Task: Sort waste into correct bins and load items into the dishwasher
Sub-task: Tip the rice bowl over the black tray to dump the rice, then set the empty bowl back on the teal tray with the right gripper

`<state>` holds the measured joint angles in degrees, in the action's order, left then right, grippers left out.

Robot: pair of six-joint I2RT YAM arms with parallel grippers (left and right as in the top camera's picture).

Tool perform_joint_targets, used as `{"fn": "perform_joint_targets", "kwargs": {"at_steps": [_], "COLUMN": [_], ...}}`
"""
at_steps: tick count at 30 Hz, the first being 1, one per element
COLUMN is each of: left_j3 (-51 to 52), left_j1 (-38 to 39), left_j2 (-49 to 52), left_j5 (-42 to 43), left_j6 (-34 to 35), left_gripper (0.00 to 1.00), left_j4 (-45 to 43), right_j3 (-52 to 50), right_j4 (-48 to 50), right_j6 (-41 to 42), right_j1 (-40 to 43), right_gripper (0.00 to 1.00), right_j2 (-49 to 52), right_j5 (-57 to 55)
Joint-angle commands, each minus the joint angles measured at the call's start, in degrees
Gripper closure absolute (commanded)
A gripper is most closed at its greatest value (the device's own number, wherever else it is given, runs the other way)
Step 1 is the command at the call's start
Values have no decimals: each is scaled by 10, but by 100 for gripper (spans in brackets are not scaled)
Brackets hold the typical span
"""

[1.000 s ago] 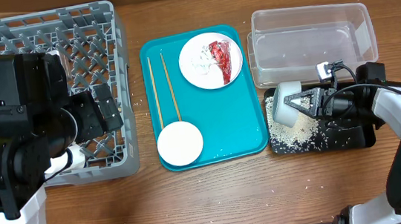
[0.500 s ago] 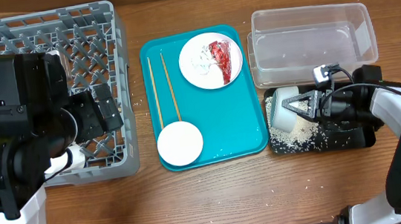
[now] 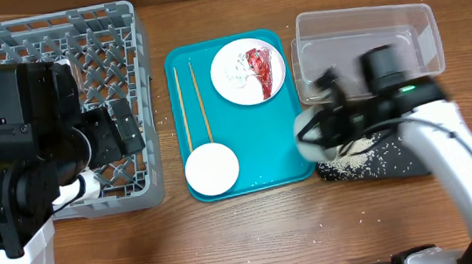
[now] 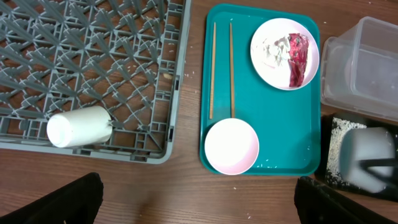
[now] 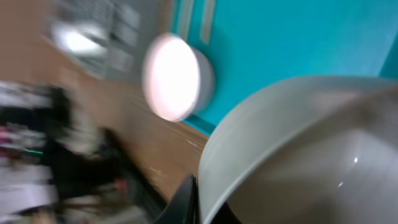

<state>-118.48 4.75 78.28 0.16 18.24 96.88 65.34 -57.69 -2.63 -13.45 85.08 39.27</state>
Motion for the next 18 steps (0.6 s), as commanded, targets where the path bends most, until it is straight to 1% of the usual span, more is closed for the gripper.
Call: {"fn": "perform_joint_targets", "kwargs": {"at_steps": [1,5,7,10,11,12,14,15,18], "left_j3": [3,3,3,3,3,3,3,3,3], "left_j1": [-2,-2,-2,-2,-2,-2,-2,-2,-2], "left_j2": [3,3,3,3,3,3,3,3,3], "left_j5": [-6,-6,-6,-6,-6,-6,-6,-6,-6], "left_j6": [-5,-5,-5,-5,-5,-5,-5,-5,-5], "left_gripper": [0,0,0,0,0,0,0,0,0], "left_j4": [-1,-1,-1,-1,-1,-1,-1,-1,-1], "right_j3": [-7,-9,-9,-9,-9,-9,-4,5,65], "right_j4": [28,78,101,124,128,132,130,120,71], "right_j6": [123,179,177,177,176,176,172,167,146], "right_j1": [-98,-186,-211,-233,-237,-240,-242,-242,-242], "right_gripper": [96,96,96,95,90,78,48,41,32], "right_j2": [14,47,61,74,77,79,81,81,81], "right_j5": [-260,-385,-396,-383,-379,-379,-379,-379,-377]}}
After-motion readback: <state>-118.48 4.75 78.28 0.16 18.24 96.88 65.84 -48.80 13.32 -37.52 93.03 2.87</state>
